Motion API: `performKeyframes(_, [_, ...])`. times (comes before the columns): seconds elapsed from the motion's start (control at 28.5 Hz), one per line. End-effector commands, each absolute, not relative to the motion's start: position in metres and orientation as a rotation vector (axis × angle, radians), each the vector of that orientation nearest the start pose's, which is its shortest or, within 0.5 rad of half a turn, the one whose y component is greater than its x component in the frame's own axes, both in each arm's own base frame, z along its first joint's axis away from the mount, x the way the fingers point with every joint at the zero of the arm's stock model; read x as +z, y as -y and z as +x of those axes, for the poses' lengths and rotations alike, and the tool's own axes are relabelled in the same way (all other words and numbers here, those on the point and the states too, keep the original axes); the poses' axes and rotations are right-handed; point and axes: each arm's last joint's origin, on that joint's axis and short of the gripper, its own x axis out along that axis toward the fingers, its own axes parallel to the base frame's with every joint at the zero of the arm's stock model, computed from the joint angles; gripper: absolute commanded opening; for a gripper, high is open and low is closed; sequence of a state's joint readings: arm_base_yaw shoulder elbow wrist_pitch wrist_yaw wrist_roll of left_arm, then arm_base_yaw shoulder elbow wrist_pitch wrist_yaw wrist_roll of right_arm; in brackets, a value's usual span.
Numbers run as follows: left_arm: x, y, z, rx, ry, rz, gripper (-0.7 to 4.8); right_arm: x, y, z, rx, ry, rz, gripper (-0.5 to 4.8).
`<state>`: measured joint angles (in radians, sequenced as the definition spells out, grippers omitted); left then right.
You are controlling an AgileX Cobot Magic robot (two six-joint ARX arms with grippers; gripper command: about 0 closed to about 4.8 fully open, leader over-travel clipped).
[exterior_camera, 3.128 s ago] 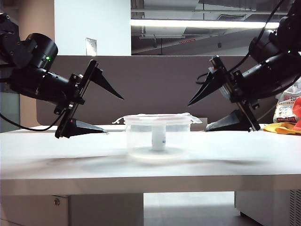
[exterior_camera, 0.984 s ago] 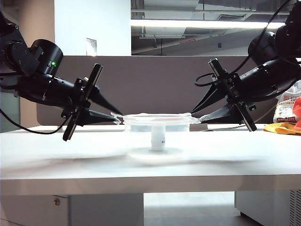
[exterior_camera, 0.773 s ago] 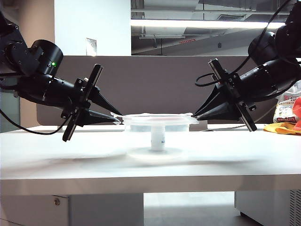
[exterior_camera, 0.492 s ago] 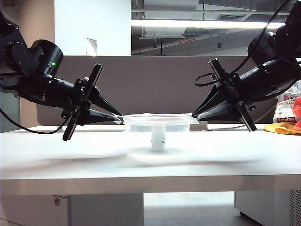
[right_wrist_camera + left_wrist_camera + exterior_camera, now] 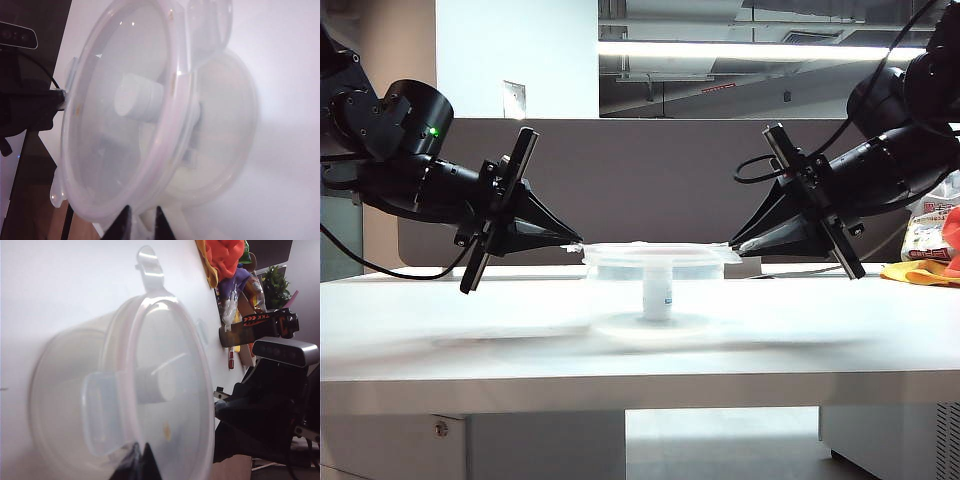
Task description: Remove the lid of the round box, pick up the small white medicine bottle inside, and place it on the table.
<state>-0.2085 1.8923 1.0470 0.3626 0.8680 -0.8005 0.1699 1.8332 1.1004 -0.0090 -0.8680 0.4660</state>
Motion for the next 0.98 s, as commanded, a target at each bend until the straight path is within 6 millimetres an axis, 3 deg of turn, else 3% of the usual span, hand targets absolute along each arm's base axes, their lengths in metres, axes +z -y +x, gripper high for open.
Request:
performKeyframes(0.04, [0.1725, 0.1022, 0.3746, -0.841, -0.87, -0.859, 0.0, 0.1841, -0.0854, 0.3654, 0.841, -0.946, 0.674, 0.65])
performKeyframes(0.07, [0.1726, 0.1023, 0.3743, -0.854, -0.872, -0.856, 0.18, 0.184, -0.085, 0.3652, 0.844, -0.949, 0.677, 0.79])
performKeyframes(0.21, [0.1728, 0.1023, 0.3733, -0.902, -0.88, -0.844, 2.02, 0.1828, -0.0843, 0.3637, 0.85, -0.973, 0.69, 2.24])
performKeyframes(0.32, [0.1729, 0.1026, 0.3726, -0.927, -0.89, -0.847, 2.29, 0.1823, -0.0842, 0.3632, 0.848, -0.98, 0.692, 2.75])
performKeyframes(0.74, [0.1717, 0.1016, 0.3743, -0.855, -0.863, -0.832, 2.29, 0.1797, -0.0844, 0.3606, 0.837, -1.017, 0.702, 2.73])
performKeyframes(0.98, [0.1716, 0.1016, 0.3743, -0.853, -0.862, -0.832, 2.29, 0.1803, -0.0878, 0.359, 0.885, -1.028, 0.714, 2.09])
